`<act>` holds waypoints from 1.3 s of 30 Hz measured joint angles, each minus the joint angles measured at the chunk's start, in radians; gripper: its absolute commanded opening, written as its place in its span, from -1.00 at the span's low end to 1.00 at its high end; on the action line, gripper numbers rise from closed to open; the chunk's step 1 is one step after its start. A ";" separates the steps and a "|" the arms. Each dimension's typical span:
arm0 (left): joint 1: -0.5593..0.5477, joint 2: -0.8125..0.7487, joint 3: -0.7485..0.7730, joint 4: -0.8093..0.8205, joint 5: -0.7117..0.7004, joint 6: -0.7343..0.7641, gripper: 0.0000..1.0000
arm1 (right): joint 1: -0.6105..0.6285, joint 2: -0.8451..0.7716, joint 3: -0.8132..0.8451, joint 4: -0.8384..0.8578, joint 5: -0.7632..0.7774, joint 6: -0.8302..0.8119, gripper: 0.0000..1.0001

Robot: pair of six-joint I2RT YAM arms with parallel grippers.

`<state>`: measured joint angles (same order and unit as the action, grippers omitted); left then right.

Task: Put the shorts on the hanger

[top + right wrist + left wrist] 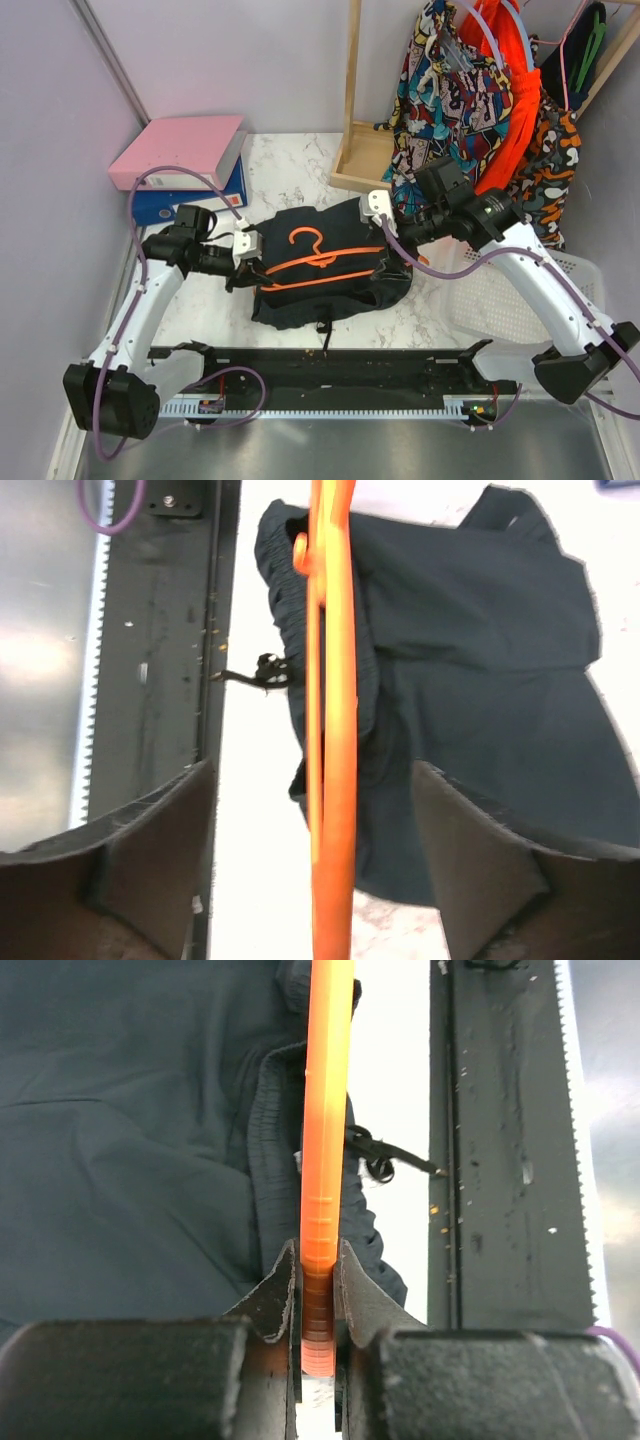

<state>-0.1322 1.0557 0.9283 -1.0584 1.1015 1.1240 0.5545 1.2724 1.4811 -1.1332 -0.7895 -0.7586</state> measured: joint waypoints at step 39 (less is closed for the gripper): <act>-0.223 -0.050 0.012 0.142 -0.289 -0.198 0.54 | 0.252 0.143 -0.014 0.133 0.253 0.001 -1.00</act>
<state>-0.3553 1.0054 0.9401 -0.9169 0.8127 0.9264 0.8062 1.4155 1.4673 -1.0004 -0.5362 -0.7574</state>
